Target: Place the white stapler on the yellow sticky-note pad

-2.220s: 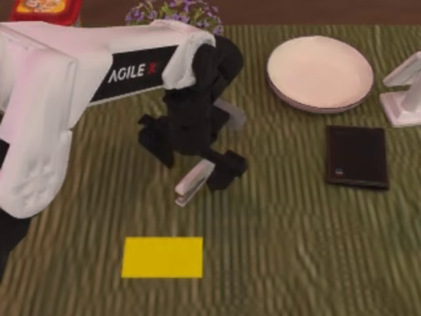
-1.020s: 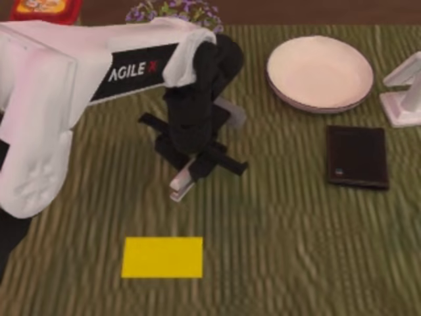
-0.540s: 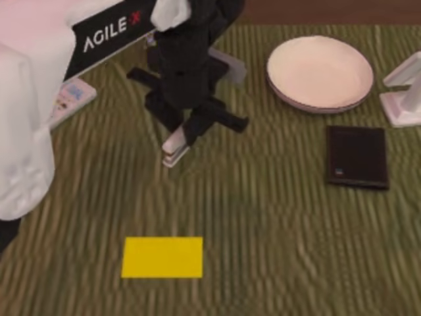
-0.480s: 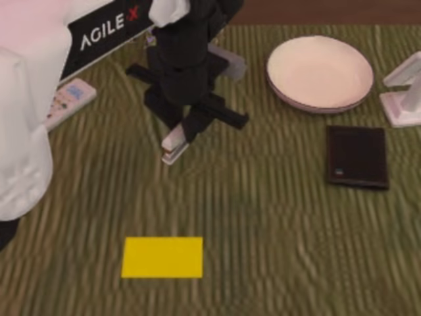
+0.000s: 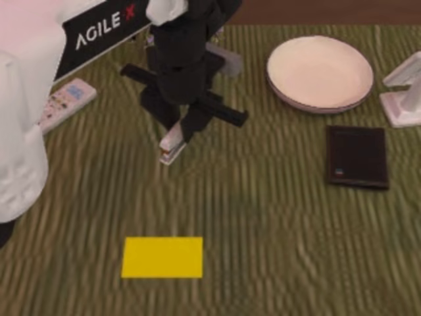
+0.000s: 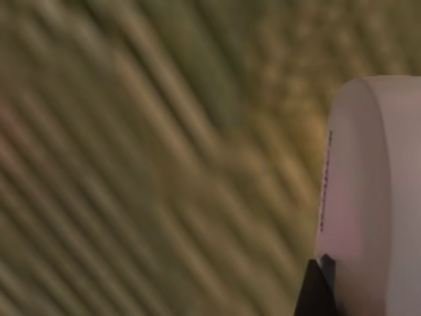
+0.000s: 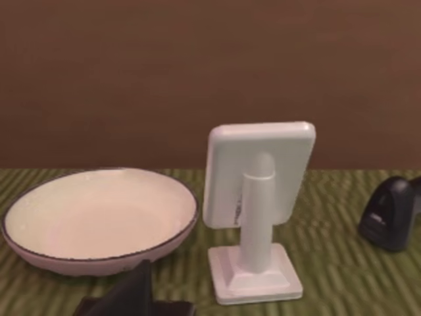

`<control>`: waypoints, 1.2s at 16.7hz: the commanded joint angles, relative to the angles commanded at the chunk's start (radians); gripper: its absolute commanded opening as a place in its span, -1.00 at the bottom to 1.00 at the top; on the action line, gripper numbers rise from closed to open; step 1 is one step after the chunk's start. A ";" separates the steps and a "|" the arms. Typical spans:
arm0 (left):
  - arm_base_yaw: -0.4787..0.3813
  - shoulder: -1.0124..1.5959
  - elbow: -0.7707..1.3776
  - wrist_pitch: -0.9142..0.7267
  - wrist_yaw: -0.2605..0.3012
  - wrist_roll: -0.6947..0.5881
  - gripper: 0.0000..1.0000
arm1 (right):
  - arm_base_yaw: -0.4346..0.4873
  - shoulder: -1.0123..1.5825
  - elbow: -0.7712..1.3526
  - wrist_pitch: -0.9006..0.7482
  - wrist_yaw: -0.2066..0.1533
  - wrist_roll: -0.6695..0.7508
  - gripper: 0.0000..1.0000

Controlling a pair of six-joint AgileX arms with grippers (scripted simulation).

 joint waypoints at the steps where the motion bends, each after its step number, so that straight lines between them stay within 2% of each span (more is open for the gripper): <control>1: -0.003 -0.013 -0.014 -0.003 -0.008 -0.041 -1.00 | 0.000 0.000 0.000 0.000 0.000 0.000 1.00; 3: -0.009 -0.045 -0.049 -0.010 -0.028 -0.153 -1.00 | 0.000 0.000 0.000 0.000 0.000 0.000 1.00; 6: -0.020 -0.105 -0.123 -0.019 -0.058 -0.399 -1.00 | 0.000 0.000 0.000 0.000 0.000 0.000 1.00; 12: -0.047 -0.233 -0.338 -0.013 -0.095 -1.072 -1.00 | 0.000 0.000 0.000 0.000 0.000 0.000 1.00; 16: -0.066 -0.318 -0.496 0.029 -0.087 -1.516 -1.00 | 0.000 0.000 0.000 0.000 0.000 0.000 1.00; 20: -0.082 -0.406 -0.627 0.109 -0.055 -1.876 -1.00 | 0.000 0.000 0.000 0.000 0.000 0.000 1.00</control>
